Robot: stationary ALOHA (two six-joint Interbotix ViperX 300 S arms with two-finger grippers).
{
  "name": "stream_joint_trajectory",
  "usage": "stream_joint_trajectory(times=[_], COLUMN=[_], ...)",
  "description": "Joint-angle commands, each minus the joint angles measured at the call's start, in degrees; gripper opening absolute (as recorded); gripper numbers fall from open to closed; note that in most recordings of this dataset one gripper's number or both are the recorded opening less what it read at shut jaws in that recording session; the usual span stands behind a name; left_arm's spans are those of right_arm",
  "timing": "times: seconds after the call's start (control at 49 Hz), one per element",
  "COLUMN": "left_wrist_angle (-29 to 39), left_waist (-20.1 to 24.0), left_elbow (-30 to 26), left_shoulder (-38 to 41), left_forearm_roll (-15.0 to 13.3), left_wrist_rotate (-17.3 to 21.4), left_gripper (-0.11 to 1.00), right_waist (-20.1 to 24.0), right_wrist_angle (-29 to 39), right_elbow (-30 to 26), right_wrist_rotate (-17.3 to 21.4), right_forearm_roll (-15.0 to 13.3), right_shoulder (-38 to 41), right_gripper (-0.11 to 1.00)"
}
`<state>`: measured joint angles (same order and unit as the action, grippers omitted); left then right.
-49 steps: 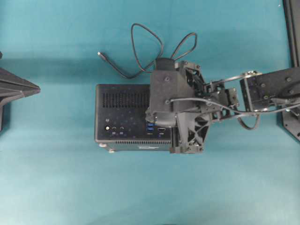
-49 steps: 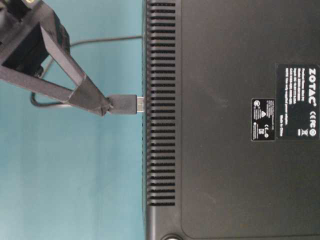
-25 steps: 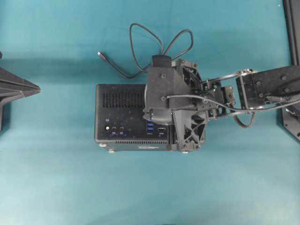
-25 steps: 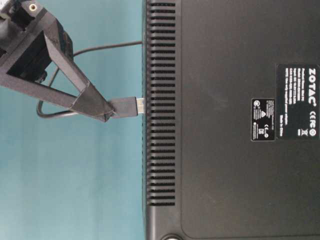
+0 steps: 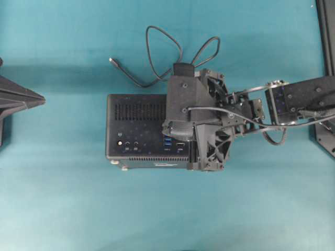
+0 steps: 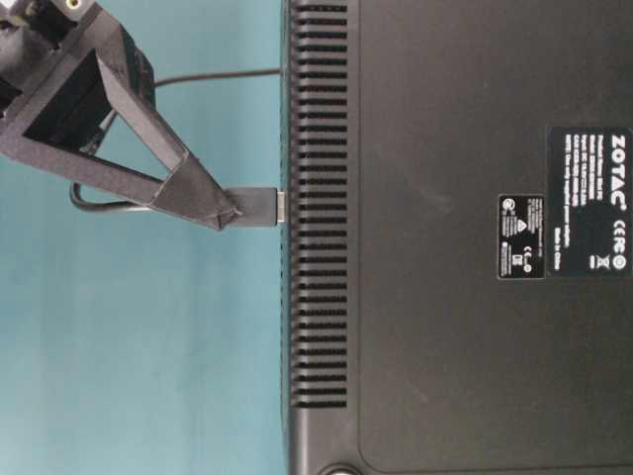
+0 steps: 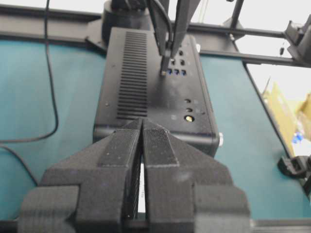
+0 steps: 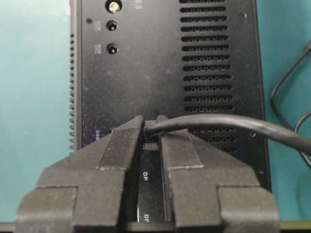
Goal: Insert the USB into the PC box with both arms.
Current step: 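Push the plug down into the blue USB port with the right gripper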
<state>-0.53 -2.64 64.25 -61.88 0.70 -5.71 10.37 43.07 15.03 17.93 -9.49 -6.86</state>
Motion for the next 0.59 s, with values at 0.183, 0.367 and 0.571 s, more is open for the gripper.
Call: stream_joint_trajectory(times=[0.183,0.367,0.571], left_wrist_angle=[-0.35,-0.26,-0.35], left_waist=[-0.09,-0.09,-0.09], left_elbow=[-0.88,-0.79,-0.79], left_shoulder=[0.35,0.35,0.35], left_forearm_roll=[0.09,0.09,0.09], left_wrist_rotate=[-0.09,-0.09,-0.09], left_gripper=[0.0,0.0,0.0], right_waist=[-0.35,-0.09,2.29], right_wrist_angle=[0.62,0.53,0.44], right_elbow=[0.26,0.62,0.44], right_wrist_rotate=[0.79,0.88,0.97], right_forearm_roll=[-1.32,-1.14,0.53], right_shoulder=[0.26,0.26,0.44], right_gripper=[0.12,0.12,0.12])
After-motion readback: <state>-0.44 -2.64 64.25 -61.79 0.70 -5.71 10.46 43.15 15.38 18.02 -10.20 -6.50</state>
